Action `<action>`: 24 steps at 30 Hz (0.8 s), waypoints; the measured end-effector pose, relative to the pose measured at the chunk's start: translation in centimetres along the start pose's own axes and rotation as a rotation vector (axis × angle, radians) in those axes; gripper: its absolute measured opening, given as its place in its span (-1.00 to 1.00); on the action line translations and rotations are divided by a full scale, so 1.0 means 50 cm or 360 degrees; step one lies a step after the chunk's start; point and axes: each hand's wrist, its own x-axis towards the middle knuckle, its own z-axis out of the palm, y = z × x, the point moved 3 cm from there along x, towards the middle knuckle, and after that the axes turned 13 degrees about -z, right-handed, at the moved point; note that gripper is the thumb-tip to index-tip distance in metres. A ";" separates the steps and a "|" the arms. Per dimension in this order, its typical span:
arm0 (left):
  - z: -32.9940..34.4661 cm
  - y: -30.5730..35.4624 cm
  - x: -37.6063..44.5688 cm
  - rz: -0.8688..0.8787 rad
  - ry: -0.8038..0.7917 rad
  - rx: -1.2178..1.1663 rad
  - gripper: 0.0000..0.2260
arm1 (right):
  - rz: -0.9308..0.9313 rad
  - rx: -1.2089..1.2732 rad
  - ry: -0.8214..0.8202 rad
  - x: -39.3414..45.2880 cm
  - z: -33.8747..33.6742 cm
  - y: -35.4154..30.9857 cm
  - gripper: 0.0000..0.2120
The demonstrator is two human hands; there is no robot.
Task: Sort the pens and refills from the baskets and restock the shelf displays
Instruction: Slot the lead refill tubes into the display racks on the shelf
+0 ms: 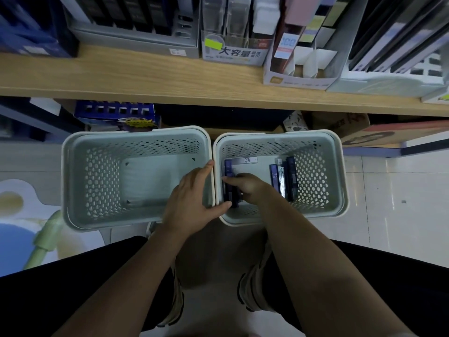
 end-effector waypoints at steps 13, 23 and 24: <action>0.001 -0.003 0.000 0.0020 0.0012 0.0008 -0.08 | 0.0008 0.0095 -0.0082 -0.017 -0.014 -0.002 -0.63; -0.003 0.001 -0.003 0.0007 -0.0004 -0.0014 -0.09 | -0.0123 0.0110 -0.0120 -0.041 -0.026 -0.026 -0.68; -0.004 0.002 -0.003 0.0005 -0.0001 -0.0017 -0.09 | -0.0151 0.0120 -0.0134 -0.050 -0.029 -0.032 -0.68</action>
